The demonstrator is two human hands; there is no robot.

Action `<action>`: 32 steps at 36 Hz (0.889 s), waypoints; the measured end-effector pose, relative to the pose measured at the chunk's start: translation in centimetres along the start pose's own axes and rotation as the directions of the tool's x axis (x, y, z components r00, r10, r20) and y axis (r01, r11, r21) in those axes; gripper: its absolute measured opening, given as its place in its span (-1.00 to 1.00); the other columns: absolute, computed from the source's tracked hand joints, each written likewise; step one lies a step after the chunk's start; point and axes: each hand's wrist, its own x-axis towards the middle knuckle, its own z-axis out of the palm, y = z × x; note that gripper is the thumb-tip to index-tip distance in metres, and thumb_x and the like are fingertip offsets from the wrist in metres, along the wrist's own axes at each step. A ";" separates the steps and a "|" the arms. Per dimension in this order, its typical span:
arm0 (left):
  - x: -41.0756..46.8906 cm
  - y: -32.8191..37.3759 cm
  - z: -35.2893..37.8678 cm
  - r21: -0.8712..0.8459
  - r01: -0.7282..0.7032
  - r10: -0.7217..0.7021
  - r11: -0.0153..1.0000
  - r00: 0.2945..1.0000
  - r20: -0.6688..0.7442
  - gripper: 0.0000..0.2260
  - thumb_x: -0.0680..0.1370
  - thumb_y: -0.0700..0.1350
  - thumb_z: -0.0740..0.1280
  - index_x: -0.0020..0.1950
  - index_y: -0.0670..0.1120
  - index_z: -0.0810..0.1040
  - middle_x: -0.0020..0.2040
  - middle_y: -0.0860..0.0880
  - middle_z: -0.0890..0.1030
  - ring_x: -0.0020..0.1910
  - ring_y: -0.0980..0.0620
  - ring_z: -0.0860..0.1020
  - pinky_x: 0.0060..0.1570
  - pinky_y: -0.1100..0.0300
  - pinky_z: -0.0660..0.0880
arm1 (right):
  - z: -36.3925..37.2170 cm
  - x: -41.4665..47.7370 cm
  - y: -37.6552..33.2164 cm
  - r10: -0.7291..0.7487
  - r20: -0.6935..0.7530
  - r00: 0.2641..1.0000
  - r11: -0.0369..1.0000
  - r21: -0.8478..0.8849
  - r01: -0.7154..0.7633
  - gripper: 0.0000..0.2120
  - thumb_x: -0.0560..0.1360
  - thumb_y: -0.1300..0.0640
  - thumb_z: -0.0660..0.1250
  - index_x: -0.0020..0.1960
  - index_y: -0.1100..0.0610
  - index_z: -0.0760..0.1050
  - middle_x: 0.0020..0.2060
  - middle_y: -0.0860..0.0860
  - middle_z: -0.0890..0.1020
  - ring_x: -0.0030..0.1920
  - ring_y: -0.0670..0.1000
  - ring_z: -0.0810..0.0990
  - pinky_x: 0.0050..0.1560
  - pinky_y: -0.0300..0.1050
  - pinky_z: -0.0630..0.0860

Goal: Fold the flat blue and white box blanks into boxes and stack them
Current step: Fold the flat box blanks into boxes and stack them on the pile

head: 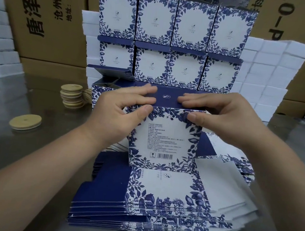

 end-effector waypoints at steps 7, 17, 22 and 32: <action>0.0 -0.5 0.0 0.015 -0.046 0.045 0.999 0.999 0.016 -0.76 0.49 -0.25 0.28 0.16 -0.17 0.50 0.07 0.10 0.56 0.17 0.16 0.53 0.25 0.24 0.42 | 0.0 -0.1 0.2 -0.024 -0.020 1.000 1.000 -0.008 0.024 -0.73 0.35 0.28 0.43 -0.22 -0.12 0.63 -0.21 -0.32 0.66 0.06 -0.26 0.59 0.19 -0.30 0.47; 0.3 -0.2 -0.2 0.062 -0.067 0.061 0.996 0.995 0.081 -0.75 0.49 -0.24 0.28 0.17 -0.19 0.47 0.08 0.12 0.54 0.14 0.15 0.52 0.27 0.27 0.38 | 0.1 -0.3 0.2 -0.042 -0.025 0.999 0.998 -0.041 0.041 -0.85 0.30 0.10 0.38 -0.18 -0.12 0.61 -0.23 -0.35 0.64 0.07 -0.27 0.59 0.19 -0.30 0.46; 0.9 0.1 -1.2 0.068 -0.015 0.002 0.998 0.983 0.184 -0.69 0.47 -0.23 0.28 0.21 -0.18 0.45 0.11 0.12 0.53 0.19 0.19 0.49 0.26 0.33 0.37 | -0.8 -0.3 0.1 -0.012 0.021 1.000 1.000 -0.028 0.013 -0.80 0.29 0.13 0.41 -0.15 -0.13 0.62 -0.16 -0.38 0.63 0.16 -0.33 0.51 0.21 -0.42 0.39; 1.6 0.2 -2.3 0.039 0.135 -0.140 0.990 0.972 0.187 -0.65 0.46 -0.40 0.35 0.20 -0.16 0.46 0.07 0.13 0.55 0.08 0.34 0.52 0.18 0.38 0.42 | -1.7 -0.4 0.3 0.032 -0.020 0.999 0.999 -0.019 -0.032 -0.82 0.20 0.07 0.42 -0.28 -0.19 0.66 -0.17 -0.31 0.66 0.10 -0.27 0.57 0.17 -0.38 0.45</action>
